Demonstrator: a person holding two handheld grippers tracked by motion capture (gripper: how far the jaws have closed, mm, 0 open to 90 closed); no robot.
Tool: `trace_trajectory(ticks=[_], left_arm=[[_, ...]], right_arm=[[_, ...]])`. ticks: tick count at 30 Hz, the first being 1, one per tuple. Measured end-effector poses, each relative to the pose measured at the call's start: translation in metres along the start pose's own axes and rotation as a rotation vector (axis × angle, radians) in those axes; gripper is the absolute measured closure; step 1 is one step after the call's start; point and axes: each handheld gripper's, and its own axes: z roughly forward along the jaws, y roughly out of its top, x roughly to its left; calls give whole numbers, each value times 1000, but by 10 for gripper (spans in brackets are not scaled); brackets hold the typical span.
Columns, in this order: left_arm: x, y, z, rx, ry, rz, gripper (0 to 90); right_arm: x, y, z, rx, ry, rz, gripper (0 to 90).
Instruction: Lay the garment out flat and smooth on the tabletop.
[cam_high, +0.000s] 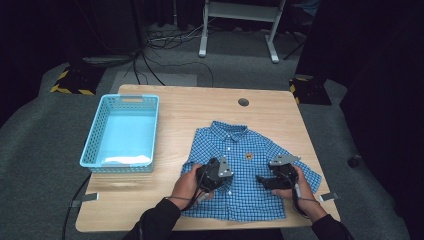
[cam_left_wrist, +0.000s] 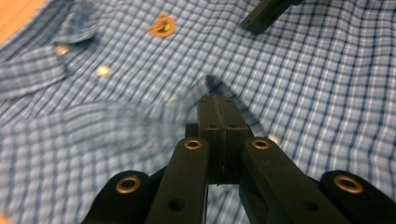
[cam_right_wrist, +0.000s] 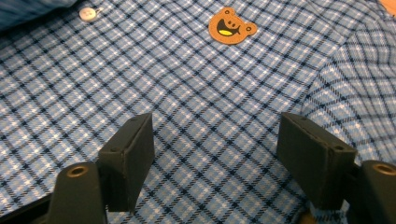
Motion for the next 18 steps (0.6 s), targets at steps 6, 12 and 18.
trace_trajectory(ticks=[6,12,18], left_arm=[[14,-31,-27,-20,47,-67,900],[24,-52,-37,-30,53,-126,900],[-2,-23,-16,-34,-36,-39,805]], right_arm=[[-3,-1,1,-3,17,10,277],[-3,-1,0,-1,13,9,277],[-4,-2,0,-8,18,18,276]])
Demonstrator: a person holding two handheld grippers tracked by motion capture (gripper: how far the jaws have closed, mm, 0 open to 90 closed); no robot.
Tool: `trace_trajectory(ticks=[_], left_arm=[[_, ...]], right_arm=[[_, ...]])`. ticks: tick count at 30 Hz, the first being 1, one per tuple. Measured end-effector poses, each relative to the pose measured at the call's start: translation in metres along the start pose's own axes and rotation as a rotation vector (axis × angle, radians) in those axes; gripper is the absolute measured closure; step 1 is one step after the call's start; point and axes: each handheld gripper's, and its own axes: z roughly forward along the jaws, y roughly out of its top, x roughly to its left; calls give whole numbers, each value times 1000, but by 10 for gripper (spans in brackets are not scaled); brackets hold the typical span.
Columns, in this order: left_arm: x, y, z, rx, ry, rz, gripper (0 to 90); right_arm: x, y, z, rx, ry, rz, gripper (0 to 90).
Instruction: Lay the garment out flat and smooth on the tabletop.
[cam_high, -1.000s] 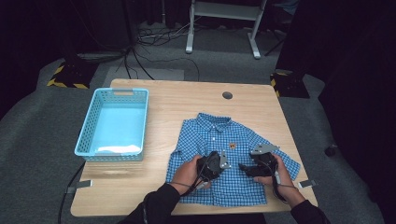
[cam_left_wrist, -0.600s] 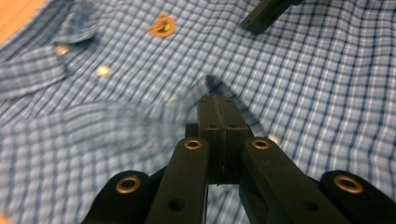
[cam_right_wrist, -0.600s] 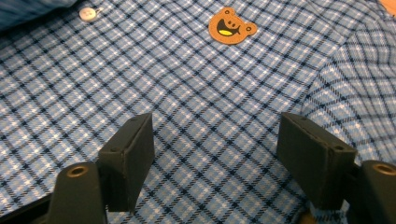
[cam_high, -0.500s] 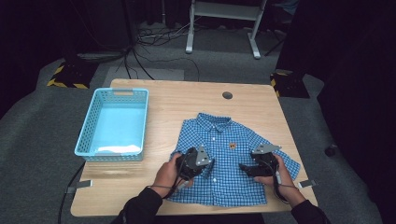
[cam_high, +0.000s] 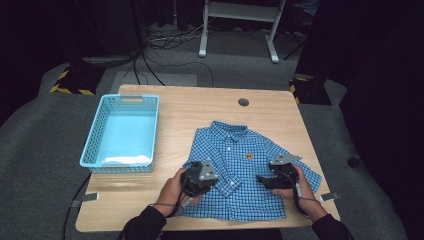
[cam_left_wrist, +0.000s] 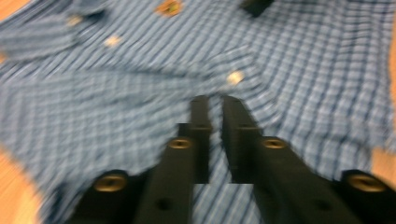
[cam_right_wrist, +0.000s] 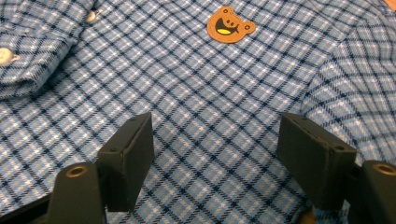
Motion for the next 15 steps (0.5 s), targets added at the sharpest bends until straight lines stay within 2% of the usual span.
trace_trajectory(ticks=[2,4,5,8,11,13,14,15], left_arm=[[-10,11,12,13,-54,36,794],[-19,21,25,38,-58,69,748],[-21,25,32,53,-67,72,717],[-26,32,50,97,-66,82,624],[-27,34,66,156,-23,78,524],[-25,35,72,165,-22,70,519],[-24,35,72,162,-10,74,560],[-23,35,72,154,-3,71,641]], right_arm=[[0,0,0,-3,3,3,276],[-1,-1,0,-6,4,4,276],[-1,-1,0,-7,4,3,277],[1,-1,0,-5,-2,-1,278],[1,-1,0,-4,-3,0,279],[1,-1,0,-5,-4,-1,279],[1,-1,0,-6,-3,-1,279],[0,-1,0,-7,-1,-1,280]])
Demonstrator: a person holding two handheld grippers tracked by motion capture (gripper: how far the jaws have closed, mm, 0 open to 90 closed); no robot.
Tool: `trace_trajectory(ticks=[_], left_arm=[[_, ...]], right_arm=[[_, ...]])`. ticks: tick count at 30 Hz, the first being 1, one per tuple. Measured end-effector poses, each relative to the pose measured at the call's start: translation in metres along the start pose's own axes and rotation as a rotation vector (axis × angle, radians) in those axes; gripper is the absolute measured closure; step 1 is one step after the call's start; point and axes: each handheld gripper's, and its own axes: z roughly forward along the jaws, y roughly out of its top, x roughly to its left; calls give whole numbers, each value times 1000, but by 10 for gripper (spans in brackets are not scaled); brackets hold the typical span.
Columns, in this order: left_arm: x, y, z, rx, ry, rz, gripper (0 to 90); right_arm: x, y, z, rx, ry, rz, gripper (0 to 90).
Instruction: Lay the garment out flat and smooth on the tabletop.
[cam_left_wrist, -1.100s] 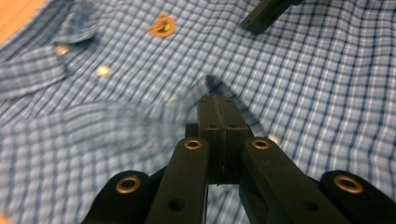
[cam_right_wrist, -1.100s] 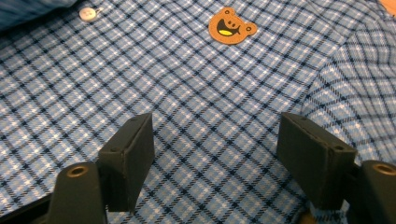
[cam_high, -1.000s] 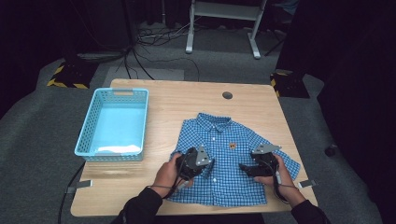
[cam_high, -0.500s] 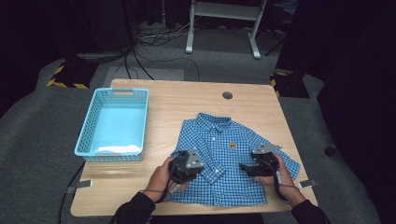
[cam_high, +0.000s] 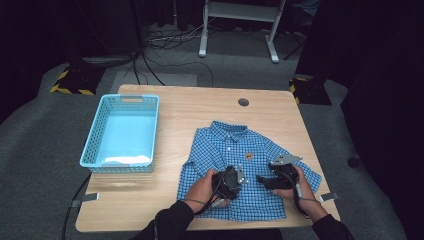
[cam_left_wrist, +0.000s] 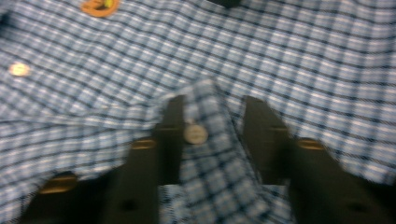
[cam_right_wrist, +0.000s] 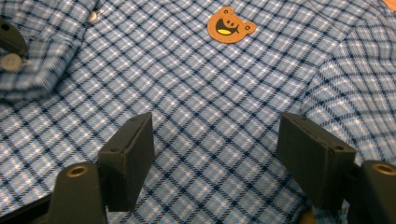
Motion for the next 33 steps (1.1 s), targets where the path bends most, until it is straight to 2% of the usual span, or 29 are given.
trace_trajectory(ticks=[4,10,12,16,17,20,21,22,25,27,30,31,32,33], left_arm=[[9,-3,-3,-10,-14,-28,852],[5,-2,-5,-32,-1,-8,884],[5,-2,-6,-22,-12,4,900],[6,-4,-5,-33,-35,8,900],[6,-4,-4,-28,-27,15,900],[6,-3,-6,-50,-51,4,900],[7,-2,-7,-52,-67,-1,885],[5,-2,-6,-50,-55,-1,778],[2,-2,-2,-12,-73,10,618],[0,-2,-2,-13,-53,14,607],[-2,-3,0,-17,-14,34,646],[-3,-4,1,-22,-2,38,696],[-3,-5,3,-7,-25,34,832],[-4,-5,4,-15,-16,36,850]], right_arm=[[0,0,0,-2,0,1,281],[0,-1,0,-5,1,0,282],[0,-1,0,-5,0,-3,282],[-1,-1,0,-6,7,0,282],[-1,-1,0,-7,7,0,282],[-1,-2,0,-8,5,1,282],[-1,-2,0,-8,5,3,282],[0,-2,0,-8,6,4,282],[0,-2,-1,-9,2,0,282],[0,-2,-1,-9,2,-1,282],[0,-3,-1,-12,3,-1,283],[0,-3,-1,-12,2,-1,282],[0,-3,-1,-12,3,-1,283],[0,-3,-1,-11,2,-1,283]])
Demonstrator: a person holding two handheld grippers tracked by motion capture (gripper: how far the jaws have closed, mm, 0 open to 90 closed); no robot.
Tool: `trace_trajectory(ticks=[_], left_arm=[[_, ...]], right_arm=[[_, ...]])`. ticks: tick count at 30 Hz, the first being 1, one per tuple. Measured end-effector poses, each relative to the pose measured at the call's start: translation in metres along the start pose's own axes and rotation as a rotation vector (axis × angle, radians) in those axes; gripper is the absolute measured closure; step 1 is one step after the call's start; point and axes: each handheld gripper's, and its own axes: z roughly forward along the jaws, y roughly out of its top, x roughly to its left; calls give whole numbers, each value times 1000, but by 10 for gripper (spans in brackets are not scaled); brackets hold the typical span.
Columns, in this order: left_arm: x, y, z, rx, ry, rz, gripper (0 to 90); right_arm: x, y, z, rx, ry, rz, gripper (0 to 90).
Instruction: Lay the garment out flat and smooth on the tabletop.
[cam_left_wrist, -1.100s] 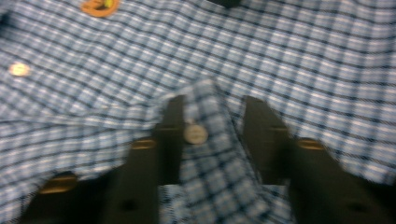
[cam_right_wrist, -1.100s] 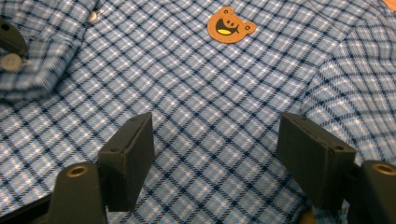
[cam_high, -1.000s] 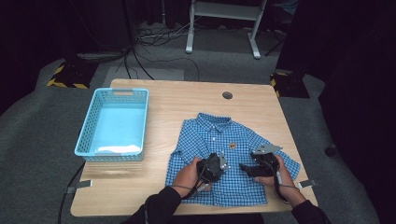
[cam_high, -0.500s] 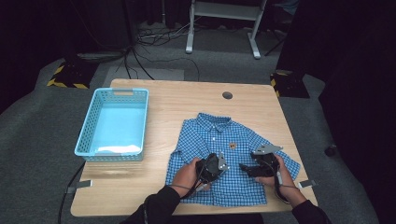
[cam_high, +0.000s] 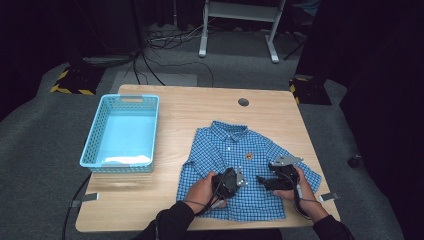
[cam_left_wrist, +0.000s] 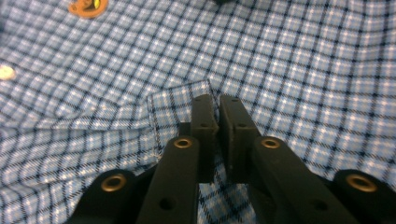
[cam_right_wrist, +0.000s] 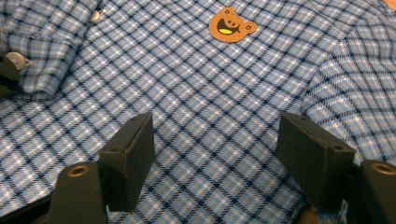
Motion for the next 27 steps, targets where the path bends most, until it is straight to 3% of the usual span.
trace_trajectory(ticks=[13,21,27], left_arm=[[7,-2,-10,-36,-26,-2,895],[17,-6,-43,-97,34,-23,895],[31,-28,-69,-106,86,-66,895]], right_arm=[[1,-1,0,-3,0,-1,284],[1,-1,-1,-4,1,1,283],[1,-1,0,-3,3,2,283]])
